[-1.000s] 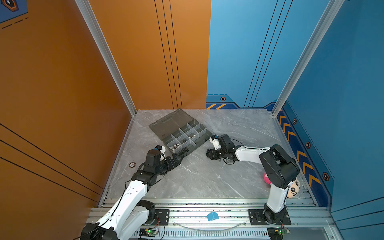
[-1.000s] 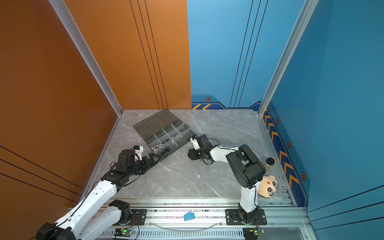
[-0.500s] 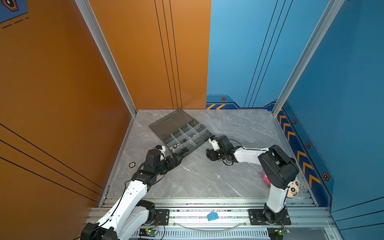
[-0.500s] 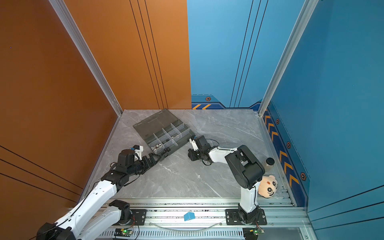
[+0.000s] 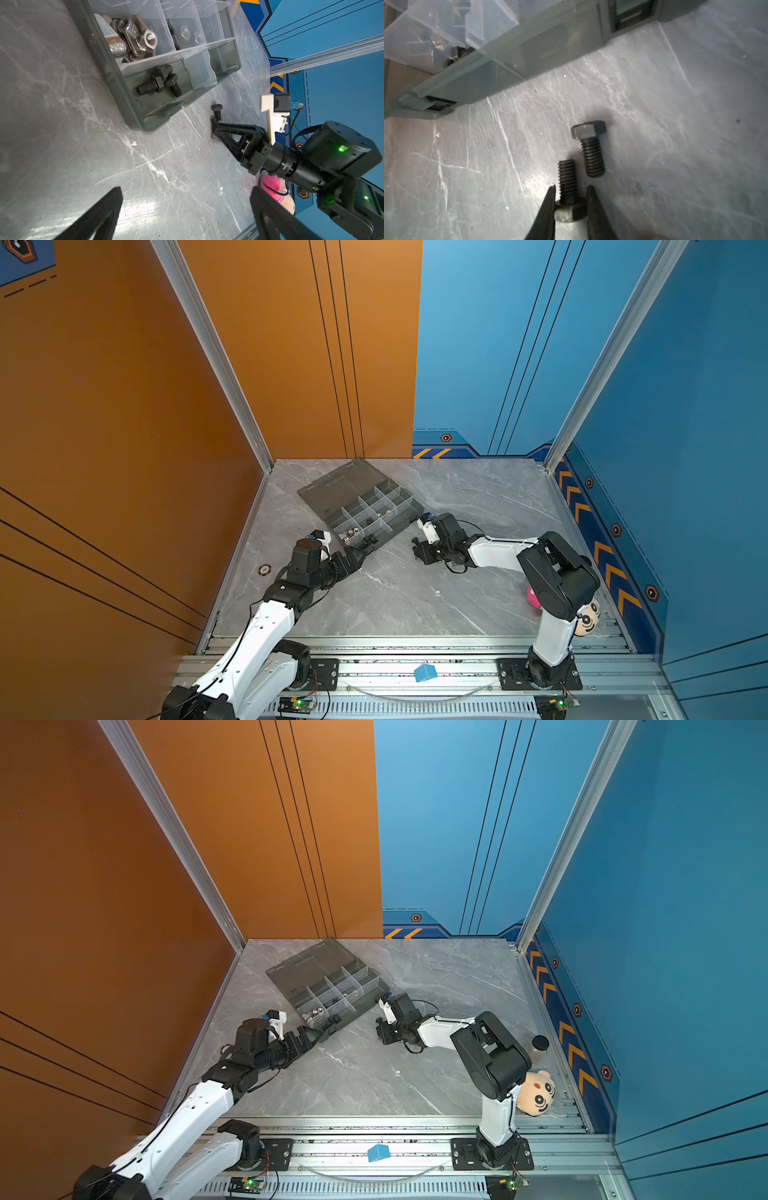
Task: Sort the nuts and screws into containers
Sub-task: 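Lift the black bolt with the right gripper toward the box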
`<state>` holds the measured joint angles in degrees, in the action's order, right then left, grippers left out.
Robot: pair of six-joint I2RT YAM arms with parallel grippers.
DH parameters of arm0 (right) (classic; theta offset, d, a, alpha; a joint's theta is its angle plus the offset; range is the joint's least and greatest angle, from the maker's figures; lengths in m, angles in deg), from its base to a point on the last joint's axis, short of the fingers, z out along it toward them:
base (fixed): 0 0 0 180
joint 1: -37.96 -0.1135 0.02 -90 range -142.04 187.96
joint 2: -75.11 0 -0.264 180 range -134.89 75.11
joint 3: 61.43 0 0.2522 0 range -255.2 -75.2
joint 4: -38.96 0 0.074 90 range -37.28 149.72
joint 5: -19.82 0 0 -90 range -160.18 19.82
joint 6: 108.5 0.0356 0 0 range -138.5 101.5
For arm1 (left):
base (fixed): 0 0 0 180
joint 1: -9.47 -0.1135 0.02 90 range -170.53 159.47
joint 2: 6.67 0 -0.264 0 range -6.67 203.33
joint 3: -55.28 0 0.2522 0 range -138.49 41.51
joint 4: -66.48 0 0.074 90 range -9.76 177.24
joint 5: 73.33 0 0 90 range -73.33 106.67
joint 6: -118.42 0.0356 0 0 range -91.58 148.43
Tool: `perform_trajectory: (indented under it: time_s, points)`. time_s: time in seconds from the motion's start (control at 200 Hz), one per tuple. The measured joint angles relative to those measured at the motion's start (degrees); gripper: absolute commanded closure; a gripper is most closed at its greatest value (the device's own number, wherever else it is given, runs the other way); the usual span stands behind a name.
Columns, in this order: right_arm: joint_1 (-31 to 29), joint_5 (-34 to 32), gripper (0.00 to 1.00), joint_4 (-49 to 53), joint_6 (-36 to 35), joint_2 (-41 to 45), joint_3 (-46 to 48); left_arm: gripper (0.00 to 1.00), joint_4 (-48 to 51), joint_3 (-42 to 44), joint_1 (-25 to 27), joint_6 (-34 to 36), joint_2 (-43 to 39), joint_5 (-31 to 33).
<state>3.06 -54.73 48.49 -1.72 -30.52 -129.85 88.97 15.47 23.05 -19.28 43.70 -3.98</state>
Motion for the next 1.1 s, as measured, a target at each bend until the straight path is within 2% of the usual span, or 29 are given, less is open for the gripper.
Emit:
perform_trajectory:
  time_s: [0.34,0.581,0.861,1.101]
  points:
    - [-0.07,5.66,1.00,6.25,-0.90,6.25,0.02,0.02,0.00,0.00,0.00,-0.02,-0.22,0.00]
    - [-1.49,7.72,1.00,10.29,-3.76,6.64,-10.71,0.02,0.02,0.00,0.00,-0.20,-1.09,0.00]
    - [-4.31,8.28,1.00,14.01,-5.18,-3.08,-26.60,0.02,0.28,0.00,-0.02,-0.20,-2.21,0.00]
    - [-7.52,6.16,0.99,17.11,-4.68,-11.47,-34.51,0.02,1.25,0.00,-0.02,-0.20,-2.86,0.00]
